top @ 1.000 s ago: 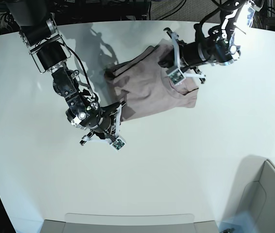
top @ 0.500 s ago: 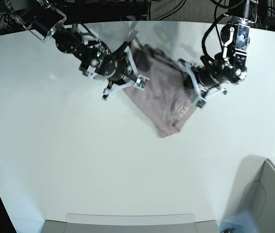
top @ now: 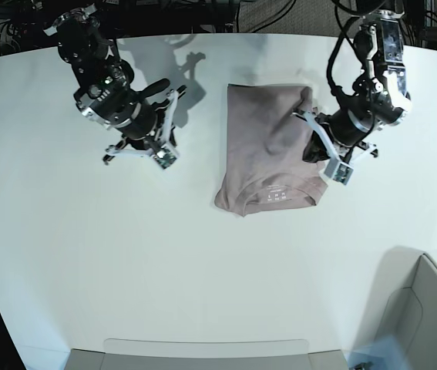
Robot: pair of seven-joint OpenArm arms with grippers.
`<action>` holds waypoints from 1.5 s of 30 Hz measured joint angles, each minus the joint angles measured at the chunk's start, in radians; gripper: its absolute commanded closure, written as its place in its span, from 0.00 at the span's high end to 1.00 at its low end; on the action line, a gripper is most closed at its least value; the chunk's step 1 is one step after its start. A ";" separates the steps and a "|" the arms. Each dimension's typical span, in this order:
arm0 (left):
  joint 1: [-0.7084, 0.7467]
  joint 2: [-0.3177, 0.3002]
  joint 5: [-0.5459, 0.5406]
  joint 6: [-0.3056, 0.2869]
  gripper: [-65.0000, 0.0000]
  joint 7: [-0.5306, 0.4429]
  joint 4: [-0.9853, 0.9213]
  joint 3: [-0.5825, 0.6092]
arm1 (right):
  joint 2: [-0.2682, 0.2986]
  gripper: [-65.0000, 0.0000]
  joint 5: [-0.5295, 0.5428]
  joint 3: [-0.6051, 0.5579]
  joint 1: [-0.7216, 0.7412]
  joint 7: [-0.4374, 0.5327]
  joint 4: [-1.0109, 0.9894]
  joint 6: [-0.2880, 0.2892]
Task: Fold the T-shirt properly
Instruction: 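Press the folded shirt flat with the left gripper and withdraw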
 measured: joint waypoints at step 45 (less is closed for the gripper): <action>0.249 -0.135 0.214 -0.017 0.00 0.085 0.132 -0.239 | 0.073 0.02 0.007 0.232 -0.630 0.167 0.102 0.000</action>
